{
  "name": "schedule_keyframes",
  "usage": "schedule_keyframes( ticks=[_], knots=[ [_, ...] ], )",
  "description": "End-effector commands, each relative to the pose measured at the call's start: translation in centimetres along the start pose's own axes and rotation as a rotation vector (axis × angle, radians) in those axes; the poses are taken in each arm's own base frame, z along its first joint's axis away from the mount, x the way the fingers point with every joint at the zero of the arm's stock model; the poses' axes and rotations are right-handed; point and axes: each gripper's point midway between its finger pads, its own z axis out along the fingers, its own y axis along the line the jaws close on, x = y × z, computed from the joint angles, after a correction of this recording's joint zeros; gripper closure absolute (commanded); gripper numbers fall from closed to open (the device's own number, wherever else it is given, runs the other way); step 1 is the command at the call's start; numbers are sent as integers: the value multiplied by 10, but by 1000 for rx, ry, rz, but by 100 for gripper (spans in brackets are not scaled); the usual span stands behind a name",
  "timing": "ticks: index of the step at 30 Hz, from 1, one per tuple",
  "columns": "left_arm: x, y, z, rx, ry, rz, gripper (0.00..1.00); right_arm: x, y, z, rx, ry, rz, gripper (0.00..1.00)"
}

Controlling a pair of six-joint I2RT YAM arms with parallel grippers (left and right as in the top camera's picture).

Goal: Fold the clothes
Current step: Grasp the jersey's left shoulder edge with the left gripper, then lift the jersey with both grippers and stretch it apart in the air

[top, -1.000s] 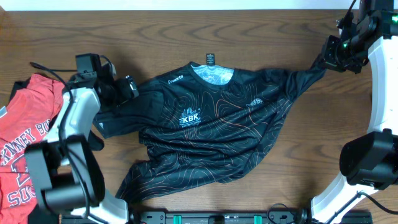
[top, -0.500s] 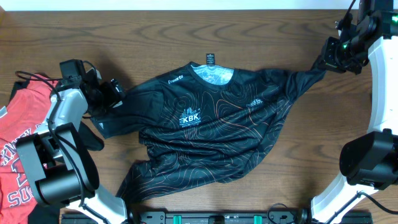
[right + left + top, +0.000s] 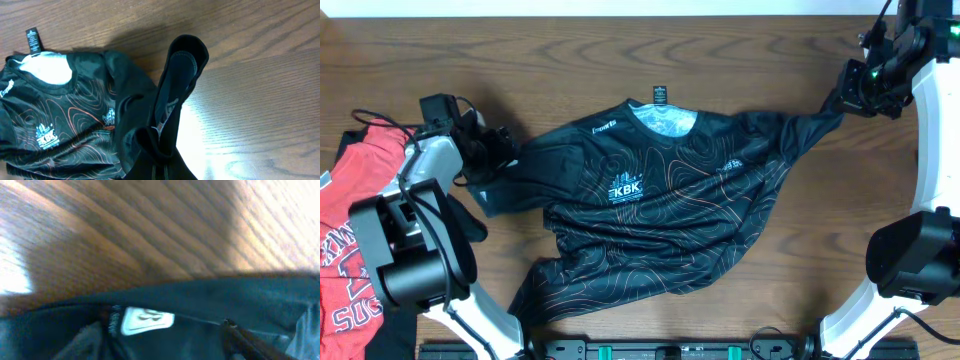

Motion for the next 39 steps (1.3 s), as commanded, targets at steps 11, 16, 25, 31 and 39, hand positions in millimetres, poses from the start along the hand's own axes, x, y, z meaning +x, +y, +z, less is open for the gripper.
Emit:
schedule_keyframes(
  ticks=[11,16,25,31,39],
  knots=[
    [37,-19,44,59,114,53,94,-5,1,-7,5,-29,-21,99],
    [14,-56,20,144,45,87,94,-5,1,-7,4,-29,-21,99],
    [-45,-136,-124,270,-326,222,94,-27,2,-9,3,-118,-55,99],
    [-60,-156,-206,285,-534,267,94,-67,8,-28,-17,-287,-63,99],
    [-73,-178,-259,328,-648,304,94,-126,6,-142,-44,-652,-39,99]
  ],
)
